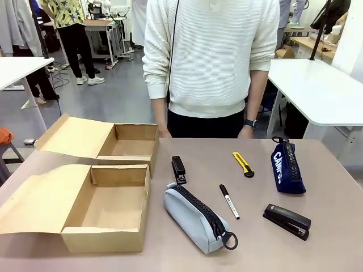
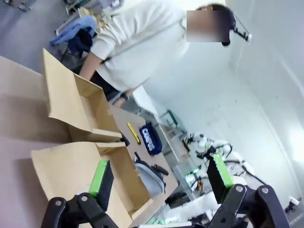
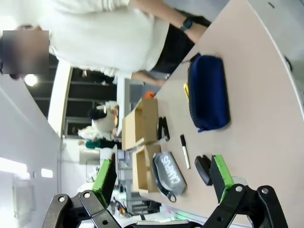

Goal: Place items inside the box.
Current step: Pick up a Pencil pouch or Stapler and place it inside the Mailer Box closest to the robot.

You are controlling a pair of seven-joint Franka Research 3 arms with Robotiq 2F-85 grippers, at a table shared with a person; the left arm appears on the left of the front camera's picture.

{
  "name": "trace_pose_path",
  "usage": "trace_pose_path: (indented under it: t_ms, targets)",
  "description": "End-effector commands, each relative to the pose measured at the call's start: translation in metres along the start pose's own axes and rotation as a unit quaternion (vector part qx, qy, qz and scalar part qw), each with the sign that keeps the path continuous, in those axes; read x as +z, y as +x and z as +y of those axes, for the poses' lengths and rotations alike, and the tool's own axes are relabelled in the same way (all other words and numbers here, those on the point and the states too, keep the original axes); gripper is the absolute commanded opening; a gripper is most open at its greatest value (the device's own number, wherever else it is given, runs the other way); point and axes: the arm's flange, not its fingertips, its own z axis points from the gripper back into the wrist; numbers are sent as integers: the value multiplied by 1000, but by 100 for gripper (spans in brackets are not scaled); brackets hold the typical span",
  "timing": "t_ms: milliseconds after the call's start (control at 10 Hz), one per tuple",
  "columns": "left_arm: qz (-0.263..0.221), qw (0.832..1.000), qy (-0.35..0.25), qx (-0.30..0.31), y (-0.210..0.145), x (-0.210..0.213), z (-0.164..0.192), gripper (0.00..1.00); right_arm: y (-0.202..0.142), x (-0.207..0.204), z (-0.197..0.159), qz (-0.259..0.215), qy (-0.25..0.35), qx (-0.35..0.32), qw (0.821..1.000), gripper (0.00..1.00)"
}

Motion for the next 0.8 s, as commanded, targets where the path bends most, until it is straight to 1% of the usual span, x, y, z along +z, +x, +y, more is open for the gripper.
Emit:
trace_pose_path:
  t_ms: [0,100,200,300,400,500,600,700]
  targets:
    - [12,1000,2,-29,1,-1,-12,100,-5,7,5,11,-3,30,999,100]
    - [12,1000,2,-29,1,-1,-12,100,-5,7,5,11,-3,30,999,100]
    - [12,1000,2,-29,1,-1,-12,100,-5,-1,5,13,-4,10,1000,100]
    - [12,1000,2,-29,1,-1,-12,100,-24,-52,29,73,-65,73,993,100]
    - [12,1000,2,-29,1,-1,-12,100,-46,-110,51,146,-100,140,974,100]
    - [12,1000,2,-29,1,-1,-12,100,-60,-148,65,195,-107,173,960,100]
    - [12,1000,2,-29,1,-1,-12,100,-71,-178,72,233,-128,199,943,100]
    - [12,1000,2,-29,1,-1,-12,100,-70,-187,71,254,-157,219,929,100]
